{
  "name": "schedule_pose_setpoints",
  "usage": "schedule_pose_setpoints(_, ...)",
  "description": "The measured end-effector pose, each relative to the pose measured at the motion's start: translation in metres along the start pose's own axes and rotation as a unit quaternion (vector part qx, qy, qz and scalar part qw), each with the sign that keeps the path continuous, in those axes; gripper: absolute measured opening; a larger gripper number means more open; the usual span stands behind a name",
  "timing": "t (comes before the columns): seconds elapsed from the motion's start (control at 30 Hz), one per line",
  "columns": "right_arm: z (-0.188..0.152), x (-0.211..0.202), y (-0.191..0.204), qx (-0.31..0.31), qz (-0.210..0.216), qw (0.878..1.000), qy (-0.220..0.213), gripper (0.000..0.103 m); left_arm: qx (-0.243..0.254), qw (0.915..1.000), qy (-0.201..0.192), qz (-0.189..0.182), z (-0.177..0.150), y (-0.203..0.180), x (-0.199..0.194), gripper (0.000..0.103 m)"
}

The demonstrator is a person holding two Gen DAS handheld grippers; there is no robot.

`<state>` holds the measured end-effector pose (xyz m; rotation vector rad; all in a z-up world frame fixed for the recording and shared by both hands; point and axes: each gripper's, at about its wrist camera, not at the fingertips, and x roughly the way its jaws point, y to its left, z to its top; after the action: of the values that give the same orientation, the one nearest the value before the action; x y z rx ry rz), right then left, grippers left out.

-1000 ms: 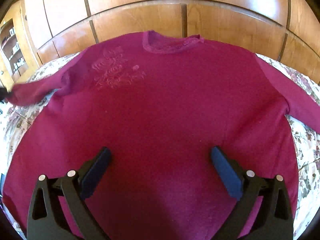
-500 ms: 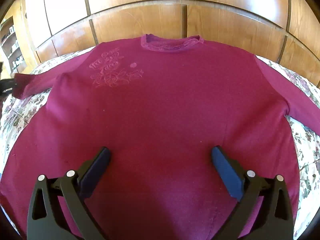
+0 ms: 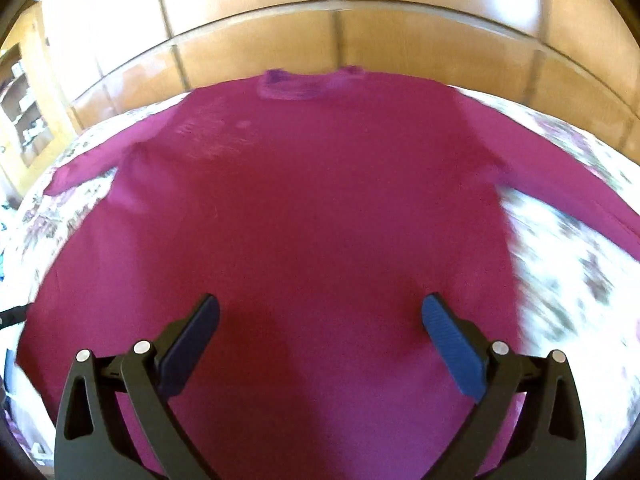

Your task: Fold small clothes

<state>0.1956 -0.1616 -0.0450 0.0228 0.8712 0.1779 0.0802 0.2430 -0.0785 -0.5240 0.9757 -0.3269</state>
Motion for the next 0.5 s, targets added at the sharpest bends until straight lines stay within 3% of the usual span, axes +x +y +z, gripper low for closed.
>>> schedule_pose_setpoints(0.07, -0.026, -0.02, -0.03, 0.023, -0.025, 0.999, 0.011, 0.101, -0.007, 0.9998, 0.005, -0.017, -0.01, -0.003, 0.005, 0.045)
schedule_pose_setpoints(0.13, -0.049, -0.031, -0.051, 0.052, -0.012, 0.998, 0.035, 0.095, -0.002, 0.9999, 0.001, -0.014, -0.016, -0.006, 0.008, 0.045)
schedule_pose_setpoints(0.17, -0.066, -0.04, -0.06, 0.062, 0.005, 0.997, 0.047, 0.083, 0.001, 0.9999, 0.002, -0.013, -0.018, -0.007, 0.01, 0.043)
schedule_pose_setpoints(0.23, -0.084, -0.055, -0.062, 0.061, 0.018, 0.997, 0.05, 0.07, 0.006, 0.9999, 0.005, -0.008, -0.019, -0.01, 0.015, 0.031)
schedule_pose_setpoints(0.3, -0.095, -0.066, -0.062, 0.071, 0.037, 0.995, 0.054, 0.056, 0.012, 0.9999, 0.006, 0.004, -0.017, -0.013, 0.016, 0.013)
schedule_pose_setpoints(0.5, -0.1, -0.071, -0.04, 0.052, 0.07, 0.994, 0.064, 0.015, 0.036, 0.9992, -0.006, 0.014, -0.024, -0.028, 0.004, 0.008)
